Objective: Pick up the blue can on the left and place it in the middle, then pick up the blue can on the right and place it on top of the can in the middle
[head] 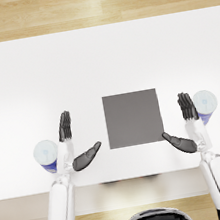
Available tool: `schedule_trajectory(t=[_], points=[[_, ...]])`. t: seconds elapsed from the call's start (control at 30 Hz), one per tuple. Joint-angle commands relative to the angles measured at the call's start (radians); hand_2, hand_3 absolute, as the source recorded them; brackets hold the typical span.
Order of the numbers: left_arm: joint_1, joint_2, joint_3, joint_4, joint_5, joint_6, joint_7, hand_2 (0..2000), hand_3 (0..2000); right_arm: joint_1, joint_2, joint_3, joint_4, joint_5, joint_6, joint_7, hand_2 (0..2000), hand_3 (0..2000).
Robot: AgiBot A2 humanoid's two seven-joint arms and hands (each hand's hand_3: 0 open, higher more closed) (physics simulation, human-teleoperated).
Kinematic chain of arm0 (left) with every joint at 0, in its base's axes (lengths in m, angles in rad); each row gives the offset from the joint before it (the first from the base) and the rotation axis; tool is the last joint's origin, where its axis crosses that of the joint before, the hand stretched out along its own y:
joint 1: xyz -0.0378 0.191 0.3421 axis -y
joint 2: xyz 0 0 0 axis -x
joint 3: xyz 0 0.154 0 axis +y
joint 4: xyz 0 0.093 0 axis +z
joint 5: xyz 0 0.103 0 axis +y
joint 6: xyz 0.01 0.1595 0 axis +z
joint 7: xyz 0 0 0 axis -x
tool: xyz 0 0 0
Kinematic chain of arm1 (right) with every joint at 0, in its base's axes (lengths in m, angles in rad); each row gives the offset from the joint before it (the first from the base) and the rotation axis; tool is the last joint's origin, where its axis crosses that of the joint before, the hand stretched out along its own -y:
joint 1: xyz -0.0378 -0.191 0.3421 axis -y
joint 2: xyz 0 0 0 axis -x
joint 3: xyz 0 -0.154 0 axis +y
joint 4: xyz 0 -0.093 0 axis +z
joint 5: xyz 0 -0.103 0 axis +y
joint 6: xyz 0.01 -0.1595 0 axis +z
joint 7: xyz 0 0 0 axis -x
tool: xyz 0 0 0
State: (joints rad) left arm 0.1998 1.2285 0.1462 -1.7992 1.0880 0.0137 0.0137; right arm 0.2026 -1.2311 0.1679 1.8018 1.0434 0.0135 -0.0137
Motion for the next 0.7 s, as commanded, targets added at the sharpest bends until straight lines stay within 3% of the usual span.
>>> schedule_trajectory(t=[0.03,0.17,0.33,0.7], points=[[0.025,0.005,-0.130,-0.045,0.045,-0.004,-0.004,0,0,0.026,-0.008,-0.114,0.034,0.044,-0.004,0.004,0,0],[-0.014,0.017,-0.280,-0.097,0.223,-0.011,-0.011,0,0,0.029,-0.012,-0.231,0.049,0.223,-0.011,0.011,0,0],[-0.113,0.064,-0.423,-0.136,0.434,-0.013,-0.013,0,0,-0.005,-0.023,-0.310,0.070,0.412,-0.013,0.013,0,0],[-0.238,0.130,-0.432,-0.030,0.513,-0.014,-0.014,0,0,-0.037,-0.042,-0.282,-0.178,0.469,-0.013,0.014,0,0]])
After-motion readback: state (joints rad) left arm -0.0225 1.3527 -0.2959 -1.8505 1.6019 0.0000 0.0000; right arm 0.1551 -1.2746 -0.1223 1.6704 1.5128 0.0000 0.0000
